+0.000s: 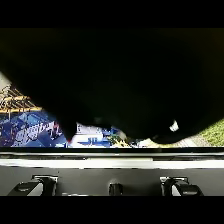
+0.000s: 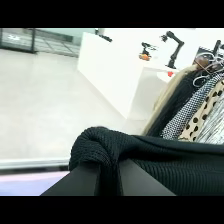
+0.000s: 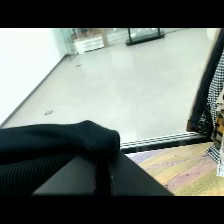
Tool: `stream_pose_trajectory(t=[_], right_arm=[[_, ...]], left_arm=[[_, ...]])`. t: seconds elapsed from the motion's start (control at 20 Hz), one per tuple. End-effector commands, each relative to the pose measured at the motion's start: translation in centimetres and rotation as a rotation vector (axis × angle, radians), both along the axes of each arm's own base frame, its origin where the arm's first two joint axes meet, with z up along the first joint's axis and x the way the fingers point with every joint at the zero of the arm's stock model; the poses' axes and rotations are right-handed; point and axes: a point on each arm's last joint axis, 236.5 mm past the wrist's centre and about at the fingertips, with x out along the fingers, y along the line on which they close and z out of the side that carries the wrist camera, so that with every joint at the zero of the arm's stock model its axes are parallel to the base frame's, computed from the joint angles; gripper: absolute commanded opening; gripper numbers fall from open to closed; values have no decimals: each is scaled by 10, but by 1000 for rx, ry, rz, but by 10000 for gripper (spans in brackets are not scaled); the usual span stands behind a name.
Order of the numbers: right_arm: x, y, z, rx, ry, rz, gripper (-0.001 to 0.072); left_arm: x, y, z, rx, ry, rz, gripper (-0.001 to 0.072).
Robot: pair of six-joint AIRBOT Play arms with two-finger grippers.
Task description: Fold the clothes and pants, and hang the long-sleeved shirts on hangers.
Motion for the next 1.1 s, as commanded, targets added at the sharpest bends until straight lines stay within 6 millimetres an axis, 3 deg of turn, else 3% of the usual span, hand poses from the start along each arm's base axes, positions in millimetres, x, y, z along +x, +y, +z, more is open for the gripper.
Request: stream_pose_trajectory(t=[0.0, 0.15, 0.25, 0.35, 0.45, 0.6, 0.7, 0.8, 0.85, 0.95, 1.05], right_arm=[[10, -13, 0, 20, 7, -51, 31], [92, -14, -41, 53, 182, -42, 32], [162, -10, -82, 68, 317, -15, 32], [235, 2, -130, 109, 424, 46, 32], [305, 20, -185, 182, 511, 120, 32], [390, 43, -294, 284, 668, 181, 32], [421, 54, -381, 302, 814, 181, 32], [427, 70, -460, 301, 978, 192, 32], [423, 75, -491, 292, 1052, 195, 32], [409, 81, -529, 275, 1174, 207, 44], [399, 78, -530, 230, 1208, 229, 149]], left_arm=[[3, 10, -9, -26, 33, 45, 29], [62, 16, -55, -26, 171, 47, 29], [118, 18, -100, -39, 280, 45, 29], [180, 8, -146, 3, 330, 22, 29], [241, -12, -198, 47, 368, -4, 30], [313, -40, -308, 53, 521, -30, 30], [333, -57, -394, 59, 683, -57, 30], [332, -72, -467, 35, 867, -82, 29], [325, -77, -499, 28, 962, -94, 29], [306, -85, -541, 7, 1122, -110, 29], [293, -87, -553, 4, 1197, -121, 65]])
